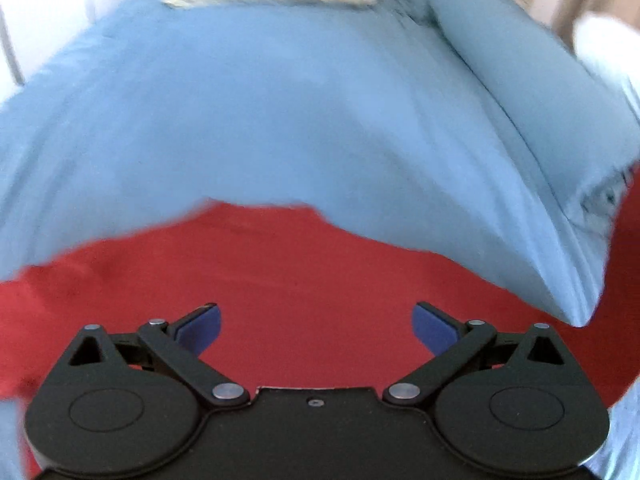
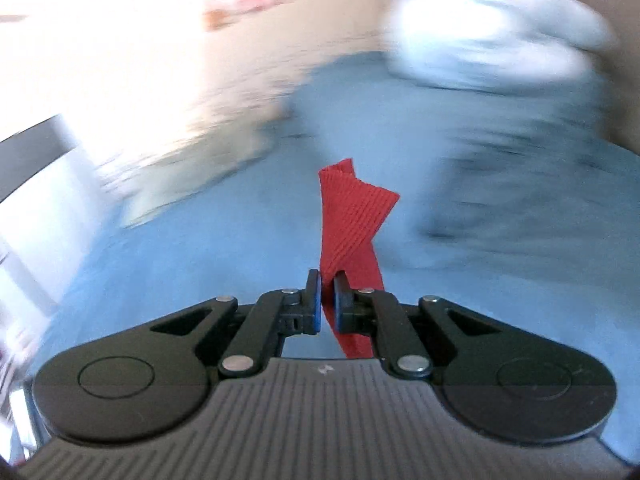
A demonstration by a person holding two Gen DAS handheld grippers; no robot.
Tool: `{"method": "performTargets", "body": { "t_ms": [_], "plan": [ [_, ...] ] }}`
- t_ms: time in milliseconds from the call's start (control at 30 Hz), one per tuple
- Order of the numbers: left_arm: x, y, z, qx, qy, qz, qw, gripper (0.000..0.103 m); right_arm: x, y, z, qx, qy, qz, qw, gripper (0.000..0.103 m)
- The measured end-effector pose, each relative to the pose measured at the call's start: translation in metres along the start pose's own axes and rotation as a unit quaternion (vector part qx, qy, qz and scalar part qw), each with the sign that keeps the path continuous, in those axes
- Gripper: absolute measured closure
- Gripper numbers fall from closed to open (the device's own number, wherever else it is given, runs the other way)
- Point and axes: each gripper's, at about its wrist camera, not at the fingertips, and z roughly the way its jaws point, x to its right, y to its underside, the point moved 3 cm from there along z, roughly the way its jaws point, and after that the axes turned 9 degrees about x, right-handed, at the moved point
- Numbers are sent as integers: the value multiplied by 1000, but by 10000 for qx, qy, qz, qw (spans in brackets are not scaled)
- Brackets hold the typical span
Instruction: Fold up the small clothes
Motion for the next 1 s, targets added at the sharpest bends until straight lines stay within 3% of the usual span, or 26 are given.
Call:
{"method": "performTargets", "body": {
  "t_ms": [100, 200, 333, 400, 467, 633, 700, 800, 1000],
  "plan": [
    [-59, 5, -22, 164, -554, 90, 9983, 0, -84, 38, 9, -179, -909, -628, 9937, 81],
    [-109, 23, -26, 74, -954, 49, 9954, 0, -139, 111, 22, -633, -1467, -1208, 9797, 81],
    [-159, 58, -19, -430, -592, -531, 9959, 0, -174, 219, 40, -1493, -1590, -2099, 9531, 81],
    [-168, 71, -16, -602, -589, -777, 9934, 0, -176, 256, 48, -1957, -1483, -2116, 9460, 81],
    [-173, 77, -13, -742, -548, -918, 9915, 0, -174, 275, 48, -2121, -1366, -2234, 9415, 81],
    [-169, 80, -1, -825, -104, -1116, 9903, 0, -178, 282, 42, -2077, -1562, -2653, 9285, 75],
    [-158, 76, 1, -815, 39, -1071, 9909, 0, -185, 281, 38, -2151, -1800, -2765, 9192, 53],
    [-146, 74, -1, -781, 176, -990, 9919, 0, -193, 265, 31, -2126, -1988, -2881, 9123, 41],
    [-108, 73, 17, -899, 676, -1071, 9879, 3, -153, 226, -6, -2212, -1518, -2451, 9316, 38]
  ]
}}
